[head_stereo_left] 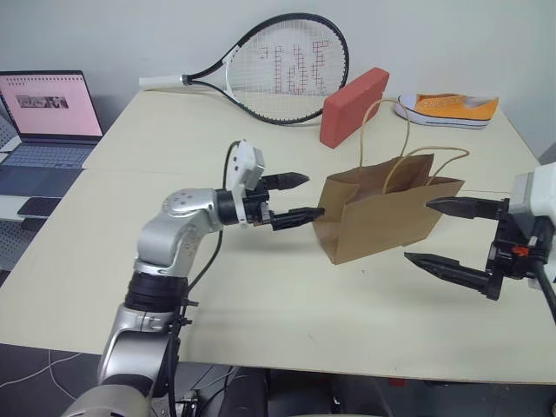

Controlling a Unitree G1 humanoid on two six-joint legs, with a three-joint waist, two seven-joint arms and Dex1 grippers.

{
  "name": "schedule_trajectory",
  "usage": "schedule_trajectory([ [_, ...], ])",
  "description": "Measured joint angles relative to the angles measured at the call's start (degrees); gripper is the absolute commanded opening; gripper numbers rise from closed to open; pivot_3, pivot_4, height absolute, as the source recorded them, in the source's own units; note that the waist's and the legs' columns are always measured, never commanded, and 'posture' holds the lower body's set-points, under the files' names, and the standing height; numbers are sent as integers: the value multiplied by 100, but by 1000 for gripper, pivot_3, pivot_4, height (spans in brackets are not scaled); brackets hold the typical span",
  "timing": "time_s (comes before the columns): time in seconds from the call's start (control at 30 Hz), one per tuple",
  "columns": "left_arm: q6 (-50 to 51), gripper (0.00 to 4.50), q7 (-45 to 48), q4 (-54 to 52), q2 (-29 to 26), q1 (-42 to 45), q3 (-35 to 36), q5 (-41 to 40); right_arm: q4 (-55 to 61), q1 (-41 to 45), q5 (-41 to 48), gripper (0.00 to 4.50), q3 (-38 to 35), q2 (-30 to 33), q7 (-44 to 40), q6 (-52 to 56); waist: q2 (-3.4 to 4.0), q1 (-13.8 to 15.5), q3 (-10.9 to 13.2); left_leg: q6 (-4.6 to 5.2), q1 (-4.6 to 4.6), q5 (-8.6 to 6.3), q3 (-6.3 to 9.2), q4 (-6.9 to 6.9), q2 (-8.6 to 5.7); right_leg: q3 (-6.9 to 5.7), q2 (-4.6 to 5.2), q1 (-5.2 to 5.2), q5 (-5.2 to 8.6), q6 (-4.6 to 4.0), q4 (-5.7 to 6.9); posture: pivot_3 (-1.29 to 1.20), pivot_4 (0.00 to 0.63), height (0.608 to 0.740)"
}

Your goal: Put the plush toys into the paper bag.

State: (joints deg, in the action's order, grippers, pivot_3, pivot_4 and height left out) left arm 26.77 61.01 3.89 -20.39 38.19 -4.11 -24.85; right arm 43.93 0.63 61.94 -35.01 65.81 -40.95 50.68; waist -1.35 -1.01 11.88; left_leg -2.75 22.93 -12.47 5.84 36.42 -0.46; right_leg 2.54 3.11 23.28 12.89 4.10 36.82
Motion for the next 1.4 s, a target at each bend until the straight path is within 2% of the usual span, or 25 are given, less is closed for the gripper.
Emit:
schedule_trajectory([
  [0.2, -472, 4444, -120, 805, 288, 287, -28, 153, 28, -46, 44, 4500, -92, 1, 60, 134, 0, 17, 0, 1, 0, -1, 7, -5, 2, -7, -2, 3, -4, 7, 5, 0, 150, 740],
  [0.43, -385, 4444, 517, 1197, 277, 598, -24, -86, 67, -184, 268, 4500, -482, 6, 52, 334, 0, 21, 0, 1, 0, -1, 6, -4, 1, -7, -2, 3, -4, 7, 5, 0, 150, 740],
  [0.67, -740, 4444, 897, 1844, 292, 927, -208, 142, 70, -181, 613, 4500, -667, 46, 98, 436, 0, 15, 0, 1, 0, -1, 5, -4, 1, -6, -2, 3, -3, 6, 4, 0, 150, 740],
  [0.93, -780, 4444, 1186, 1819, 325, 900, -399, 207, 78, -240, 781, 4500, -837, 48, 133, 517, 0, 18, 0, 1, 1, -1, 7, -5, 1, -7, -2, 3, -4, 6, 4, 0, 150, 740],
  [1.1, -742, 4444, 1156, 1346, 329, 649, -465, 235, 83, -391, 893, 4500, -918, 48, 121, 572, 0, 18, 0, 1, 1, -1, 9, -6, 2, -8, -2, 3, -4, 6, 5, 0, 150, 740],
  [1.2, -741, 4444, 833, 1101, 417, 430, -518, 362, 91, -422, 893, 4500, -938, 47, 151, 583, 0, 24, 0, 1, 0, -1, 9, -4, 2, -7, -2, 2, -4, 7, 6, 0, 150, 740],
  [1.4, -871, 4444, -116, 742, 1007, -73, -688, 668, 217, -467, 671, 4500, -899, -14, 221, 490, -1, 82, 0, 1, 0, -1, 8, -3, 1, -6, -2, 0, -6, 11, 5, 0, 150, 740],
])
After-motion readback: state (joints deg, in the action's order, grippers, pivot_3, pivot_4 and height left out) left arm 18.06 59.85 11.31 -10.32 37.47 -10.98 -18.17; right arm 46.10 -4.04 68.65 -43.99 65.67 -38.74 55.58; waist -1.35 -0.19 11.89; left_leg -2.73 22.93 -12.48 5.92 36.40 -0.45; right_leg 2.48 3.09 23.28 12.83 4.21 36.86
